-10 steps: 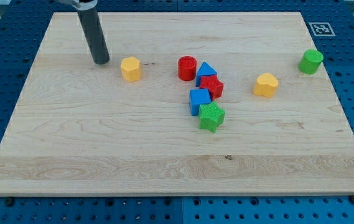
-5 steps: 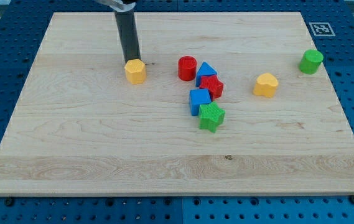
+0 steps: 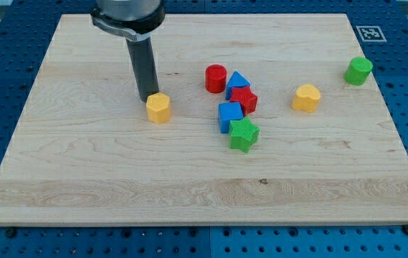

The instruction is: Move the yellow hexagon left to the blue cube

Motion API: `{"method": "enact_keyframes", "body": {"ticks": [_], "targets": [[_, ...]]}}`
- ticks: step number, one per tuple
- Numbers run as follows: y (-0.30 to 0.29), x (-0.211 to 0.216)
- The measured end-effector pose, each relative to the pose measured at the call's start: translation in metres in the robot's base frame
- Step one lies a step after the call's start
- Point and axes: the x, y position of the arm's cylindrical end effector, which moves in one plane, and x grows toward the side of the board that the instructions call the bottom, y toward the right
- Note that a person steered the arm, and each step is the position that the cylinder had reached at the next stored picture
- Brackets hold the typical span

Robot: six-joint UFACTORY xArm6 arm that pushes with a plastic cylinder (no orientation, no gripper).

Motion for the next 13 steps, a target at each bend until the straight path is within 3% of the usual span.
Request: {"method": "enact_keyframes", "body": {"ticks": [3, 4, 7, 11, 13], "targets": [[0.000, 0.089], [0.009, 0.099], [-0.008, 0.064], [0.051, 0.073], [0.022, 0.066]]}}
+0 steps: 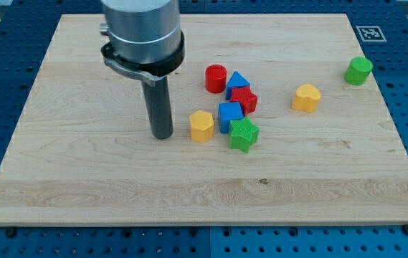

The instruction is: Move the yellow hexagon left to the blue cube

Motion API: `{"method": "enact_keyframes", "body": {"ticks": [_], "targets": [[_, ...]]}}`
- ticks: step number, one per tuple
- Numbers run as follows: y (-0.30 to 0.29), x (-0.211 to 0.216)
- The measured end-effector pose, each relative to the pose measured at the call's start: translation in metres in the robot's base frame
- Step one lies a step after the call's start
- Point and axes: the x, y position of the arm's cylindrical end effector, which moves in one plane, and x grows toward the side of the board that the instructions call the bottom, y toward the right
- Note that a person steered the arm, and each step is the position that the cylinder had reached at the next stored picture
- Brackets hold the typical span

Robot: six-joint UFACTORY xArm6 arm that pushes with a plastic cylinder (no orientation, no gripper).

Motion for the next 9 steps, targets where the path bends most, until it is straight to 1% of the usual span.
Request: {"method": "enact_keyframes", "body": {"ticks": [1, 2, 4, 5, 7, 8, 9], "targets": [[0.000, 0.001], [0.015, 0.004], [0.079, 0.002], [0.092, -0.012], [0.116, -0.013], [0.107, -0.013], [0.078, -0.013]]}}
